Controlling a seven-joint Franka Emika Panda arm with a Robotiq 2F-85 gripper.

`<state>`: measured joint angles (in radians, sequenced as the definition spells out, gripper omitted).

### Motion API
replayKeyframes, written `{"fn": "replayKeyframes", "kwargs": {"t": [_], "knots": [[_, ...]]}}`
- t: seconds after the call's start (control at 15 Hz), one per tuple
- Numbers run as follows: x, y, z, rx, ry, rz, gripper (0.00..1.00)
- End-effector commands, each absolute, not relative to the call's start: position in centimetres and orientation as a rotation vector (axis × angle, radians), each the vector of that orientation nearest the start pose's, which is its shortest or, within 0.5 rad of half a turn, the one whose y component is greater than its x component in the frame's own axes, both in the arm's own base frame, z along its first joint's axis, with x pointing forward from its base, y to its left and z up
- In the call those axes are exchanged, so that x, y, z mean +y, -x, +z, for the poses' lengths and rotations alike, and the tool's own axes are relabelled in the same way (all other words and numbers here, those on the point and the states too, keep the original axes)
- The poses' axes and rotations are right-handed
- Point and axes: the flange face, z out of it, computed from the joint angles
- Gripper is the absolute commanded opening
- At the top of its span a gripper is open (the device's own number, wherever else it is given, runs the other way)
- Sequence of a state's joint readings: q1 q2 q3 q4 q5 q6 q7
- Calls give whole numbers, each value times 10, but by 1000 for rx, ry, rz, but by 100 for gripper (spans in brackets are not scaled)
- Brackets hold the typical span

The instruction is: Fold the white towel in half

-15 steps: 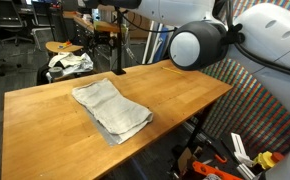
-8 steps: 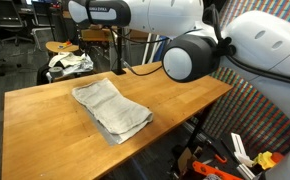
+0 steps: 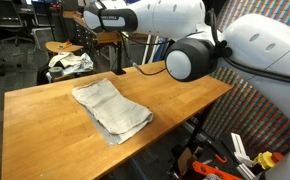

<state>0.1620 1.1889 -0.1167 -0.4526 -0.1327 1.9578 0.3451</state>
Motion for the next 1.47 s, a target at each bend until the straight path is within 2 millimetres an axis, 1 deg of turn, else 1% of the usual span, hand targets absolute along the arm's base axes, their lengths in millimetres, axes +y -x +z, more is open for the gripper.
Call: {"fn": "replayKeyframes", "kwargs": {"t": [0.0,0.13,0.33,0.53,0.73,0.8,0.87,0.93,1.0,1.13,1.4], "knots": [[70,-822,377,103,3198,-510,100],[61,-813,379,4,3226,-358,100],[51,-797,386,-82,3277,-136,100],[53,-785,400,-152,3284,-10,100],[58,-779,416,-157,3278,1,100],[59,-780,418,-166,3275,-15,100],[60,-778,423,-159,3268,-17,100],[61,-779,427,-112,3246,-37,100],[58,-783,410,-131,3279,-30,100],[60,-782,415,-131,3270,-38,100],[60,-782,415,-130,3269,-39,100]]}}
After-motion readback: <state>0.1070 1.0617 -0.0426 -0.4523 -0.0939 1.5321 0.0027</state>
